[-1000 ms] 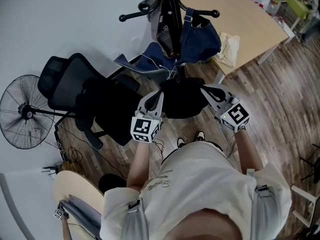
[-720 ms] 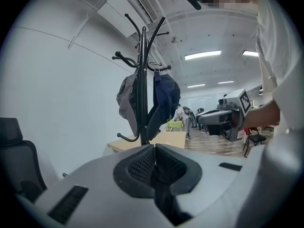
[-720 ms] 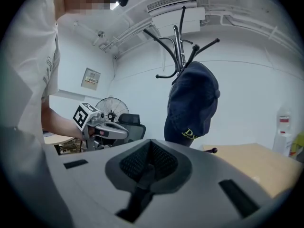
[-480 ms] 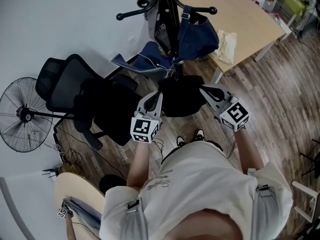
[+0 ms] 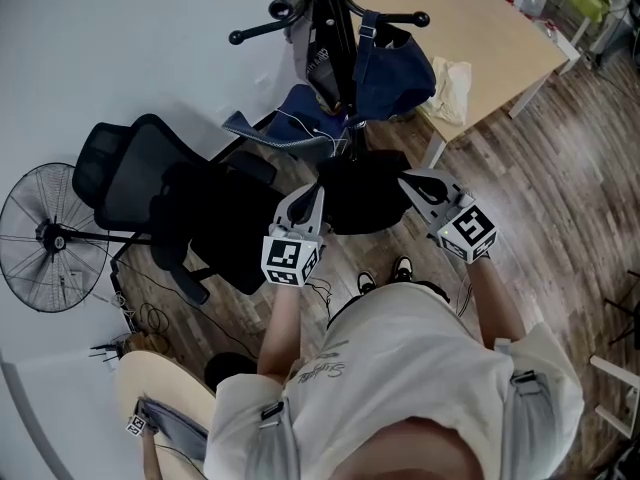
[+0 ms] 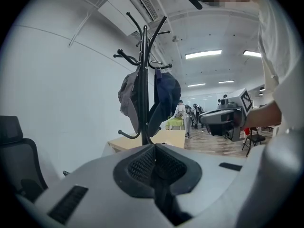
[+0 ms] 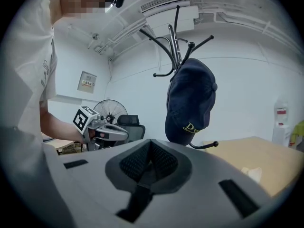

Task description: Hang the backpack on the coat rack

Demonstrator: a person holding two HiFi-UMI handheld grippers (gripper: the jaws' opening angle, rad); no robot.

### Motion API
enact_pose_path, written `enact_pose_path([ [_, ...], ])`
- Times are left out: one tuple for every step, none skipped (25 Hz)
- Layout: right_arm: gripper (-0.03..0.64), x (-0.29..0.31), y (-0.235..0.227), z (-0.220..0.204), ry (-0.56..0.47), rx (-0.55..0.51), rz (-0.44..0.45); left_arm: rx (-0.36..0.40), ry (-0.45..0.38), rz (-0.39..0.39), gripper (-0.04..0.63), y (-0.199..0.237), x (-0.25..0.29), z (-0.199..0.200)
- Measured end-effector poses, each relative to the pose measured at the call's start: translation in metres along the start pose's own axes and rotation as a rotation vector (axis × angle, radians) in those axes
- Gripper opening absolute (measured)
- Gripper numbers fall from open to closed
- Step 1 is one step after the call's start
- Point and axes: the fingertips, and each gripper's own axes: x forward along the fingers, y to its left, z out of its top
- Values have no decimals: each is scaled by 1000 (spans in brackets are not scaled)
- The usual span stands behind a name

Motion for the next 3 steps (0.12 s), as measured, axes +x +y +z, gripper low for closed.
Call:
enact_pose_path([
  [-6, 0, 1, 0, 1, 1, -2, -1, -1, 0, 19, 1, 0, 0],
  [-6, 1, 1, -1, 3, 2, -3, -3, -3, 1, 18, 2, 0, 0],
  [-6, 1, 2, -2, 5, 3, -3, -4, -4, 1, 19, 2, -1, 0],
])
